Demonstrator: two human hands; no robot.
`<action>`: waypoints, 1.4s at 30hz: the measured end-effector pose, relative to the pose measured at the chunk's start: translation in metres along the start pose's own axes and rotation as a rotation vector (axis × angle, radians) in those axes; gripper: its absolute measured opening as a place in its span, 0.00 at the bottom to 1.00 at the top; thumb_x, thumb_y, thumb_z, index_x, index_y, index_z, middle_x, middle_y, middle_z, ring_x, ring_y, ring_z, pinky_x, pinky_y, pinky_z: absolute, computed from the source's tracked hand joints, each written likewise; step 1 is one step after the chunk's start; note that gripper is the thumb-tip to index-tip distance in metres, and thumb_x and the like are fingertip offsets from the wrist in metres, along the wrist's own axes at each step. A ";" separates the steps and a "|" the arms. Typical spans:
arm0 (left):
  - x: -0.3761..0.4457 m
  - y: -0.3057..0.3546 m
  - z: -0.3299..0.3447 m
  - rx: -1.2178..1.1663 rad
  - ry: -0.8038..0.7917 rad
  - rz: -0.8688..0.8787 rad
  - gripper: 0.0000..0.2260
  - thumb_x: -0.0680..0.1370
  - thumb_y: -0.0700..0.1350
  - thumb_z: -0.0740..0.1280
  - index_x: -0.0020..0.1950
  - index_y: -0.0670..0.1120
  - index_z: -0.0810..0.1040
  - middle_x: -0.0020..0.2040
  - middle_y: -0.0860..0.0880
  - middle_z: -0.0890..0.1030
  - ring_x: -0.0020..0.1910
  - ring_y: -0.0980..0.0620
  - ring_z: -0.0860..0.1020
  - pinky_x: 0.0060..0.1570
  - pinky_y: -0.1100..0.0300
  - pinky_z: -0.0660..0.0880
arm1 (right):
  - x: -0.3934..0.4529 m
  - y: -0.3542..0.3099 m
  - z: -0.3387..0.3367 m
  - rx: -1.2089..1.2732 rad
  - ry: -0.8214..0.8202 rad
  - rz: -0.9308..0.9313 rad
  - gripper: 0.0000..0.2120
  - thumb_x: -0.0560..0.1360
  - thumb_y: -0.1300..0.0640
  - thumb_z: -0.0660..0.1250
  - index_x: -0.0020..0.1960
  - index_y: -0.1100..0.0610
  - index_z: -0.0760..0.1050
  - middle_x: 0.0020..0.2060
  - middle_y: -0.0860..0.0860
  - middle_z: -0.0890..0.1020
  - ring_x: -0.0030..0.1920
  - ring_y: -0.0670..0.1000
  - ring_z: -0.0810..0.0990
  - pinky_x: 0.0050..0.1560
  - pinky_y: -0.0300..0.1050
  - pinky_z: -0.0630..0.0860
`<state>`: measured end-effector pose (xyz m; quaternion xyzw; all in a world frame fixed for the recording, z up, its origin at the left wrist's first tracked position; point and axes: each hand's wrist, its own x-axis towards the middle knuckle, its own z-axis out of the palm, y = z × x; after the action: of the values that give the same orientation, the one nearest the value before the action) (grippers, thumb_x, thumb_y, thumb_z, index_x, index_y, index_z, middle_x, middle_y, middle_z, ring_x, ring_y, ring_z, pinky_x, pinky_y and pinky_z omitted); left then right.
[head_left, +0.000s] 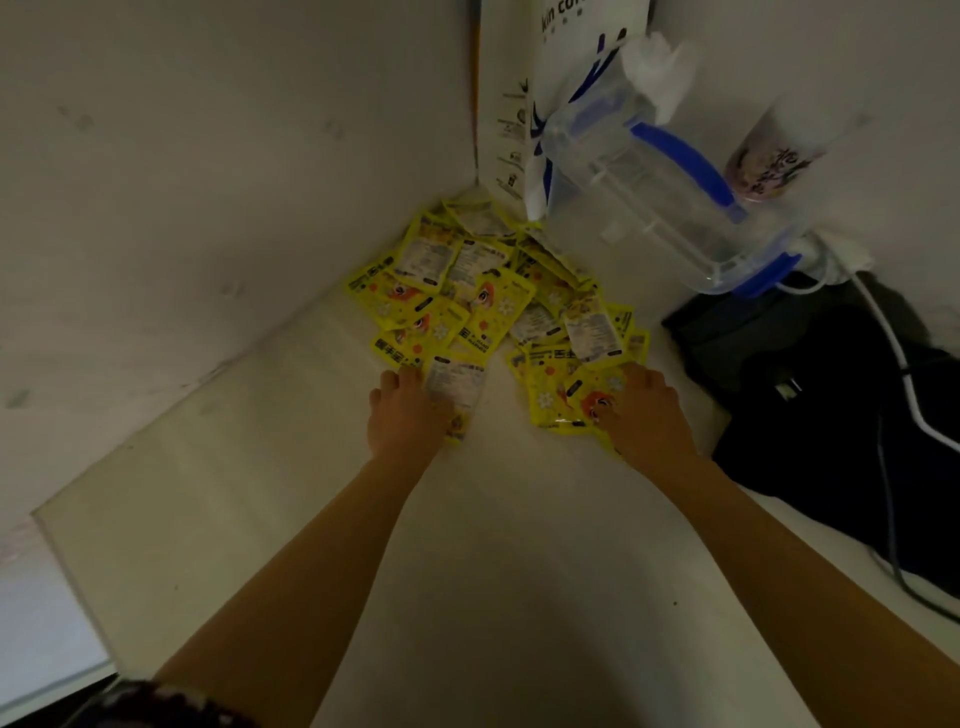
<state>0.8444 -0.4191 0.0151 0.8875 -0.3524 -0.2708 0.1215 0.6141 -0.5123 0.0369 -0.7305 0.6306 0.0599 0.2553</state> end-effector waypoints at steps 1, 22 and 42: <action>0.002 0.003 0.002 0.011 0.005 -0.010 0.25 0.74 0.51 0.67 0.68 0.44 0.67 0.64 0.42 0.68 0.63 0.39 0.67 0.58 0.46 0.69 | 0.002 0.001 0.000 0.008 -0.005 0.010 0.28 0.76 0.50 0.66 0.69 0.62 0.62 0.63 0.63 0.69 0.60 0.65 0.70 0.58 0.55 0.70; -0.027 -0.015 0.003 -0.175 -0.151 -0.118 0.13 0.69 0.45 0.72 0.48 0.44 0.72 0.47 0.43 0.76 0.54 0.43 0.70 0.39 0.56 0.69 | -0.013 0.011 0.015 0.328 -0.102 0.154 0.29 0.70 0.52 0.74 0.64 0.59 0.65 0.58 0.57 0.76 0.59 0.60 0.75 0.56 0.52 0.74; 0.075 0.020 -0.053 -0.205 0.003 0.078 0.10 0.73 0.42 0.70 0.52 0.41 0.78 0.49 0.42 0.80 0.48 0.44 0.78 0.43 0.57 0.70 | 0.088 -0.039 -0.033 0.357 0.063 0.022 0.20 0.72 0.45 0.69 0.53 0.62 0.76 0.51 0.61 0.79 0.51 0.61 0.79 0.51 0.54 0.78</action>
<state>0.9088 -0.4842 0.0375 0.8565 -0.3567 -0.2995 0.2227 0.6611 -0.6024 0.0405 -0.6680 0.6469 -0.0731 0.3604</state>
